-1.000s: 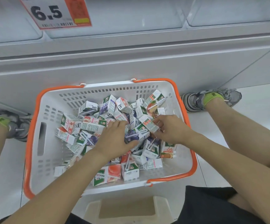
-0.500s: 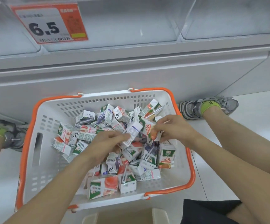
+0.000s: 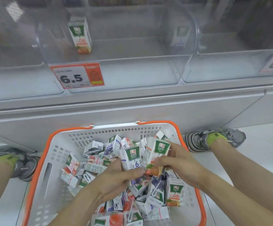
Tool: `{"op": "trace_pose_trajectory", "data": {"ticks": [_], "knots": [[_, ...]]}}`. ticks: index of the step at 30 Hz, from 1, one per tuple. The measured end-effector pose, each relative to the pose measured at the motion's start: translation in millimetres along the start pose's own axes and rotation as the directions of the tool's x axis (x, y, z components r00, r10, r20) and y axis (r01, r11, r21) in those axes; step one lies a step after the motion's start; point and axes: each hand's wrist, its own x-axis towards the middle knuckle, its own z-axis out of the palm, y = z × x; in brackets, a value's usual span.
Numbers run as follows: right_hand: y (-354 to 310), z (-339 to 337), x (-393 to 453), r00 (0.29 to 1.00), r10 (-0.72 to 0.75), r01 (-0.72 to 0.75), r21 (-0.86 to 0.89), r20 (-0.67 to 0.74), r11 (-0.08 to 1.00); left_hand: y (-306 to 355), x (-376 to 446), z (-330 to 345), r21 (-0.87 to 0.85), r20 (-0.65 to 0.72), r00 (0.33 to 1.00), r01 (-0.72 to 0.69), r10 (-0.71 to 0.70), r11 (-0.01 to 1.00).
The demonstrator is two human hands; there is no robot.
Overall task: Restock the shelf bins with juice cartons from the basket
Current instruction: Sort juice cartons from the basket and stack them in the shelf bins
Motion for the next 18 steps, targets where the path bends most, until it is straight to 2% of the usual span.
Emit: {"op": "trace_pose_trajectory", "data": {"ticks": [4,7,10,13,16,18], "knots": [[-16,7,-10,0.995,-0.061,0.068,-0.087,0.077,0.994,18,-10,11,0.134,-0.079,0.992,-0.085,0.096,0.987],[-35,14,-17,0.992,-0.118,0.122,-0.101,0.046,0.987,48,-25,13,0.272,-0.103,0.989,-0.072,0.103,0.96],[-59,21,-23,0.976,-0.206,0.214,-0.131,0.072,0.968,86,-45,8,0.389,-0.034,0.994,-0.079,0.1,0.918],[-93,33,-22,0.945,-0.297,0.313,-0.126,0.135,0.941,120,-67,1,0.387,0.071,0.987,-0.158,0.141,0.909],[-136,51,-12,0.884,-0.452,0.467,-0.208,0.115,0.86,149,-88,-14,0.382,0.075,0.97,-0.242,0.231,0.892],[-166,64,-2,0.79,-0.61,0.6,-0.274,0.058,0.752,161,-97,-35,0.365,-0.018,0.95,-0.285,0.313,0.886]]}}
